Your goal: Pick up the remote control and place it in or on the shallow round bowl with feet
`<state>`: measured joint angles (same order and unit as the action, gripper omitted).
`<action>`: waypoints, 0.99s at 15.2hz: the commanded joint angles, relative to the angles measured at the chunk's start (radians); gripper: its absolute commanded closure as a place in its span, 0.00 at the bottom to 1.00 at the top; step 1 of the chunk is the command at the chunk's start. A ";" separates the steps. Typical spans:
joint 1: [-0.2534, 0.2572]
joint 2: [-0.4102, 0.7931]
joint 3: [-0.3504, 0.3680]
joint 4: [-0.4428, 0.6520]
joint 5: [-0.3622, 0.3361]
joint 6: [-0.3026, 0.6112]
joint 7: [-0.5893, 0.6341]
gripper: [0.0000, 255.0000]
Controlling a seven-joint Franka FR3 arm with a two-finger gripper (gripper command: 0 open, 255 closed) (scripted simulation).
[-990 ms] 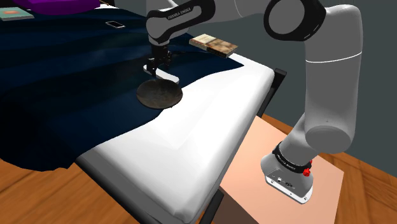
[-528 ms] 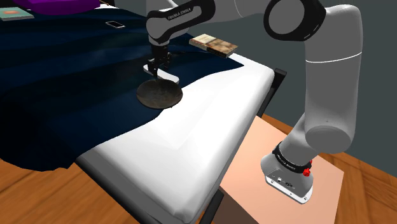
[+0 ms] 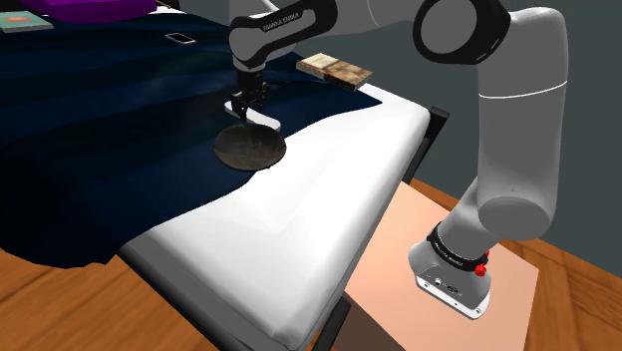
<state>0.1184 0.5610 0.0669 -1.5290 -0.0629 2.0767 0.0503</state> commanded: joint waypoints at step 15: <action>0.000 -0.064 0.003 0.105 0.007 -0.168 -0.007 1.00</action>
<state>0.1175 0.5003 0.0699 -1.4331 -0.0563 1.9207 0.0430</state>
